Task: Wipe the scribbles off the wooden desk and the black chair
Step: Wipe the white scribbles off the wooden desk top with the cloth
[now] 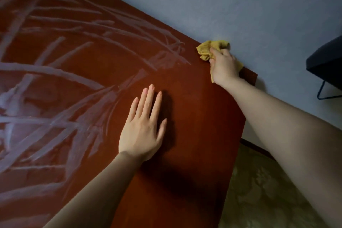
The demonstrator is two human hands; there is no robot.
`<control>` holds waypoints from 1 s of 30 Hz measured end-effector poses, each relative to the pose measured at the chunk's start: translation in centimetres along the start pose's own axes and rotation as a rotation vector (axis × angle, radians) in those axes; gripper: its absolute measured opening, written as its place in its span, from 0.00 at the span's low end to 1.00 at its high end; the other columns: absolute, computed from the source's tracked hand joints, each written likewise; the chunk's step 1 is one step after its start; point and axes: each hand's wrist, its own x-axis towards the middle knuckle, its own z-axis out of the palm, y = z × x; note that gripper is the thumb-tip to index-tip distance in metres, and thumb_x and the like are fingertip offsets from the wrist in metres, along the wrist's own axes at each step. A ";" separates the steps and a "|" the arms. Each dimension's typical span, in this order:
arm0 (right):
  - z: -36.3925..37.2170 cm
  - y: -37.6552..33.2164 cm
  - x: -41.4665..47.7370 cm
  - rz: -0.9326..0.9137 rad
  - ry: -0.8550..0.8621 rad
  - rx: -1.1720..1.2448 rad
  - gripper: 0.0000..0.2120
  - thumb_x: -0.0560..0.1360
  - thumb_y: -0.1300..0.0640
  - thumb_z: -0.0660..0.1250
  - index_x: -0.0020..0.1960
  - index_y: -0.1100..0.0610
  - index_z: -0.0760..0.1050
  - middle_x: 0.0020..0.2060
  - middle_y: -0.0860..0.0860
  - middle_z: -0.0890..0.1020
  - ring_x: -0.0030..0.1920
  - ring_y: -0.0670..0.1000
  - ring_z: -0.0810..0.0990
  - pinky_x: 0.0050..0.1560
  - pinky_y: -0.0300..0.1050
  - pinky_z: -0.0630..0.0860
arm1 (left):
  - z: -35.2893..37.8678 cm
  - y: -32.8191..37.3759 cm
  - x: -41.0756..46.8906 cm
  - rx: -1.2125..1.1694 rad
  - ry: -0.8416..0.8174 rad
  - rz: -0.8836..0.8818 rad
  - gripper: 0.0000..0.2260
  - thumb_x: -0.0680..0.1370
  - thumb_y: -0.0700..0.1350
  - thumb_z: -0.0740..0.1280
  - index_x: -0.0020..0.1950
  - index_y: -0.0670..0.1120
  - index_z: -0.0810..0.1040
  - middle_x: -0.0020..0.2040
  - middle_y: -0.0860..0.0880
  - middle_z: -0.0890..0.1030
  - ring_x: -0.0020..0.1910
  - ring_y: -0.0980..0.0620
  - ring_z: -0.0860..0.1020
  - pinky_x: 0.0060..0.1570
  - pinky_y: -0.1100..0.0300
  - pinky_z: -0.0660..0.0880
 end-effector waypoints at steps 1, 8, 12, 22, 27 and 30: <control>0.1 -1.0 0.7 -0.015 -0.001 0.003 0.21 0.81 0.56 0.57 0.73 0.53 0.64 0.67 0.59 0.69 0.66 0.62 0.67 0.66 0.53 0.64 | 0.0 -0.1 0.0 -0.012 -0.001 0.004 0.28 0.81 0.56 0.48 0.78 0.46 0.48 0.78 0.45 0.47 0.77 0.49 0.44 0.74 0.54 0.42; 1.7 -8.4 0.7 -0.283 0.068 0.051 0.20 0.80 0.60 0.58 0.71 0.54 0.68 0.66 0.57 0.72 0.69 0.60 0.65 0.67 0.53 0.61 | -0.1 -0.3 0.5 -0.062 0.000 0.002 0.28 0.80 0.54 0.50 0.77 0.43 0.53 0.77 0.44 0.53 0.76 0.49 0.48 0.74 0.56 0.44; 2.0 -10.5 -3.0 -0.433 -0.008 0.102 0.21 0.80 0.63 0.59 0.72 0.55 0.67 0.69 0.57 0.70 0.71 0.60 0.63 0.72 0.54 0.56 | -0.3 -0.3 0.5 -0.069 -0.009 0.010 0.28 0.80 0.54 0.50 0.77 0.43 0.54 0.77 0.44 0.54 0.76 0.47 0.51 0.73 0.55 0.44; 1.3 -3.9 -12.9 -0.374 0.151 0.099 0.17 0.73 0.62 0.70 0.61 0.57 0.78 0.50 0.55 0.81 0.50 0.57 0.77 0.53 0.54 0.75 | -0.3 -0.3 0.3 -0.087 -0.013 0.037 0.26 0.80 0.55 0.49 0.77 0.47 0.57 0.77 0.47 0.51 0.77 0.50 0.47 0.74 0.58 0.40; 0.7 3.2 -15.0 -0.165 0.197 0.050 0.17 0.75 0.60 0.67 0.64 0.58 0.77 0.53 0.55 0.80 0.52 0.57 0.77 0.51 0.53 0.77 | -0.4 -0.1 0.2 -0.100 -0.014 0.028 0.26 0.80 0.54 0.49 0.76 0.44 0.58 0.77 0.47 0.50 0.76 0.51 0.47 0.74 0.60 0.38; 0.2 6.2 -13.7 -0.045 0.180 0.042 0.17 0.78 0.59 0.63 0.67 0.57 0.74 0.57 0.55 0.79 0.56 0.57 0.75 0.50 0.53 0.77 | -0.3 0.0 0.1 -0.112 -0.013 0.030 0.26 0.80 0.54 0.49 0.76 0.45 0.59 0.77 0.47 0.50 0.76 0.51 0.46 0.74 0.60 0.39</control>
